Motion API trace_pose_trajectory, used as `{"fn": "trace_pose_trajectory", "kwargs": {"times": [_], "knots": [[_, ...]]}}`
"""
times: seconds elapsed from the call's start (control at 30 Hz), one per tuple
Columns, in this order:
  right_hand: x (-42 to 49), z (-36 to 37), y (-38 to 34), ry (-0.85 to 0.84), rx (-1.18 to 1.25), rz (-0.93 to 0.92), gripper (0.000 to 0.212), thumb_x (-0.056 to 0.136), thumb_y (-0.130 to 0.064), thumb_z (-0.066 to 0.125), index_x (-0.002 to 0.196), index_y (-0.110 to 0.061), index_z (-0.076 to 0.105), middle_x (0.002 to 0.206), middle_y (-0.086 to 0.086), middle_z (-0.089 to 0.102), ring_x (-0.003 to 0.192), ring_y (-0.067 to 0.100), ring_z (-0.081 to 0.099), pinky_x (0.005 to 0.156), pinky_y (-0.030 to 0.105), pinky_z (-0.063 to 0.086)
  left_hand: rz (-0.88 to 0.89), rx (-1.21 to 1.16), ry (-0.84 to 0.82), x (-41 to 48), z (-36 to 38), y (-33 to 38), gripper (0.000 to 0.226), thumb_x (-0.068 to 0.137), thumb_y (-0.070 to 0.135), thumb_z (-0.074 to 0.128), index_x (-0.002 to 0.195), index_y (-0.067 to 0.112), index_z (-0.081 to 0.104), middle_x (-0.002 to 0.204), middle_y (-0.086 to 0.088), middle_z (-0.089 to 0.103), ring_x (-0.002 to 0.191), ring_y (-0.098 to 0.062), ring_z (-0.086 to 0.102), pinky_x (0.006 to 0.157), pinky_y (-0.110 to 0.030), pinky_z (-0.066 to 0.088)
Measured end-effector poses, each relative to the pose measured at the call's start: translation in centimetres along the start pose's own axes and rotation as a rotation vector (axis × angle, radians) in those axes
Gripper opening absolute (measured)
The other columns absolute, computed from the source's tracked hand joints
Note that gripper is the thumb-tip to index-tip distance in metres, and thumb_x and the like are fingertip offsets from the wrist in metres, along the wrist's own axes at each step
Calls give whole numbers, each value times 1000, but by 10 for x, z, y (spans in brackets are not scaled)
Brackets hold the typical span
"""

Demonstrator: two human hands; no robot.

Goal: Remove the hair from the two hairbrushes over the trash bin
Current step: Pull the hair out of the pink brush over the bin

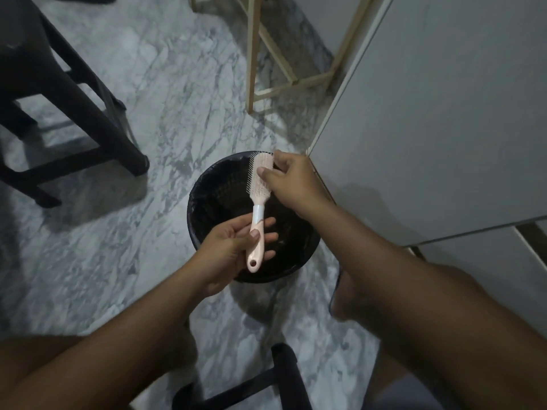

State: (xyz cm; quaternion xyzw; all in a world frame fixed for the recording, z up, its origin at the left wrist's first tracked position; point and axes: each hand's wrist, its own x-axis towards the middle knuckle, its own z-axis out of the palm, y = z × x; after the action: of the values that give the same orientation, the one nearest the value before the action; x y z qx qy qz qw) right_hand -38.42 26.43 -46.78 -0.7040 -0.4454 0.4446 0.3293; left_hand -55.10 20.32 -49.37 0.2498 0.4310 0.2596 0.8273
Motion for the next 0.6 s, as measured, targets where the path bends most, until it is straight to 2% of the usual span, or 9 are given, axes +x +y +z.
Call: {"fn": "trace_pose_trajectory", "kwargs": {"times": [0.07,0.13,0.17,0.2,0.27,0.33,0.47,0.53,0.6], "knots": [[5,4,0,61,-41,-14,24,90,-9,71,72,-23,62,71,-13,65,64,-13,62,67,12,49,-22,-16,27,5,1,1,41,101,-5,46,139,6,52,130,-9,70,114,-26,70,83,-45,62],[12,8,5,107,-14,-34,4,89,-8,72,92,-11,73,90,0,75,84,6,70,81,28,55,-37,10,55,11,0,3,42,99,-6,48,139,6,53,130,-9,69,115,-27,69,85,-47,61],[14,9,4,102,9,-18,17,90,-7,71,107,-3,72,106,9,75,96,14,71,89,31,55,-39,35,69,14,-1,5,43,99,-7,49,139,6,54,131,-8,69,115,-26,69,87,-47,61],[17,9,5,84,27,-6,32,91,-6,69,121,5,65,121,16,70,108,17,67,93,27,52,-37,62,85,17,-2,7,44,98,-9,49,139,6,54,132,-6,69,116,-25,69,88,-46,61],[27,9,9,56,41,25,52,93,-8,68,139,7,49,142,16,56,123,15,59,90,13,43,-35,103,112,27,-2,12,44,98,-10,49,138,5,55,134,-5,68,115,-24,69,89,-44,60],[40,8,12,58,56,46,57,93,-10,69,144,3,45,147,14,52,127,18,58,90,12,40,-44,114,123,37,0,18,44,97,-11,49,138,4,55,133,-7,68,116,-24,69,90,-44,60],[51,-9,1,114,85,92,52,90,-13,72,136,1,55,139,12,60,117,16,63,100,23,47,-50,105,141,42,10,37,46,95,-11,52,137,7,56,128,-9,71,116,-26,69,97,-49,55],[46,-24,-19,114,93,105,56,90,-16,73,140,-2,53,144,10,56,124,16,60,96,17,41,-40,133,166,31,22,54,45,94,-10,56,135,8,59,124,-10,73,115,-25,70,97,-46,55],[35,-43,-46,125,115,114,59,89,-16,74,141,-2,51,148,11,52,128,18,57,97,17,40,-49,170,182,13,40,77,45,93,-8,59,134,8,60,121,-10,74,112,-25,71,94,-43,56]]}}
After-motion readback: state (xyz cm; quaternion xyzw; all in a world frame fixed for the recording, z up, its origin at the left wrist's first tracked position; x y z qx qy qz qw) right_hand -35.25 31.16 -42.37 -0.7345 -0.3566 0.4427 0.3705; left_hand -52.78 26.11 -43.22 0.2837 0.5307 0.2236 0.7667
